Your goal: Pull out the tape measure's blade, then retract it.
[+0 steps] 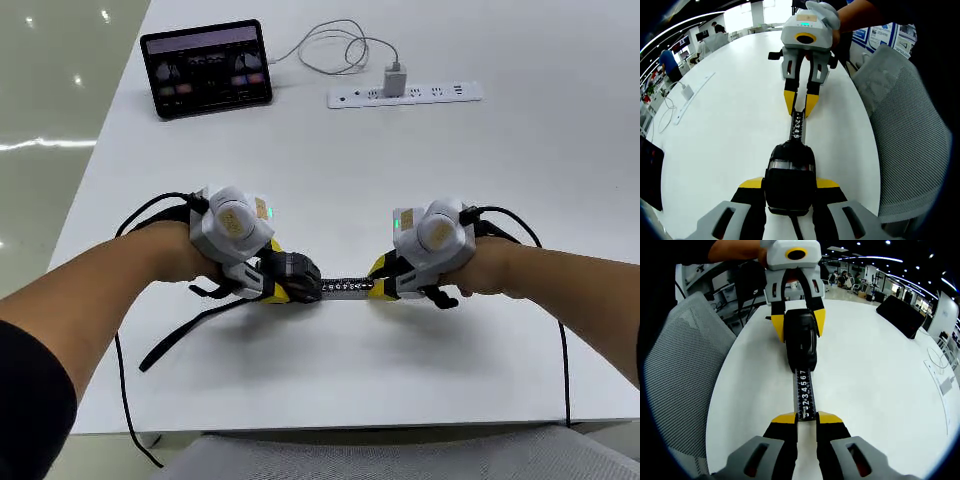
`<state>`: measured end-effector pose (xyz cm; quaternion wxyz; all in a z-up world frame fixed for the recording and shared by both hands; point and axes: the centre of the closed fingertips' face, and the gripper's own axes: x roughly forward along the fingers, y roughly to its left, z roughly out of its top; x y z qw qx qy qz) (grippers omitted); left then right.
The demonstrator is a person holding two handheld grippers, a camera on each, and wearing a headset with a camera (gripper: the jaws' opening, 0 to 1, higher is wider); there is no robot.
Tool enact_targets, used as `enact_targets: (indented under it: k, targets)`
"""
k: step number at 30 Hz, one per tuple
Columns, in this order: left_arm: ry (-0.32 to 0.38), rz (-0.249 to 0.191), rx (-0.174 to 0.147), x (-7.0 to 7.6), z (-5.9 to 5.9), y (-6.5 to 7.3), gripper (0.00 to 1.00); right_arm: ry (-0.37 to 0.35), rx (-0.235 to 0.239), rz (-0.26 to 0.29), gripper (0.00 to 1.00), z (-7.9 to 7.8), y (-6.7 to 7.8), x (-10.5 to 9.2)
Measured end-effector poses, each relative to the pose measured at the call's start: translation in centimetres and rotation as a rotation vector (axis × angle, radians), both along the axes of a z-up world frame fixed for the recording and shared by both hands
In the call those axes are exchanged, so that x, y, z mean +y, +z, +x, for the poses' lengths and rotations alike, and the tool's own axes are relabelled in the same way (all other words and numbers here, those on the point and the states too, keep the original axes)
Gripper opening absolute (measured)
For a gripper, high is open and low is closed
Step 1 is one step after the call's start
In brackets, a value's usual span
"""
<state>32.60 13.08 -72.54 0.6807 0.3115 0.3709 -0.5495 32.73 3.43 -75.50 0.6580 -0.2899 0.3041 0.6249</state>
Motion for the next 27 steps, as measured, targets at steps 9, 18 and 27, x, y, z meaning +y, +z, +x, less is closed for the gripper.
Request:
enact_targets:
  k: [9,18,27]
  targets:
    - [0.004,-0.001,0.001,0.0,0.0,0.1,0.32,0.000,0.001,-0.007,0.08,0.1,0.0,-0.7]
    - [0.007,0.002,-0.003,0.1,0.0,0.0,0.32,-0.003,0.001,-0.014,0.08,0.1,-0.1,-1.5]
    - [0.015,-0.001,-0.003,0.1,0.1,0.0,0.32,-0.006,0.002,-0.024,0.08,0.3,-0.1,-2.7]
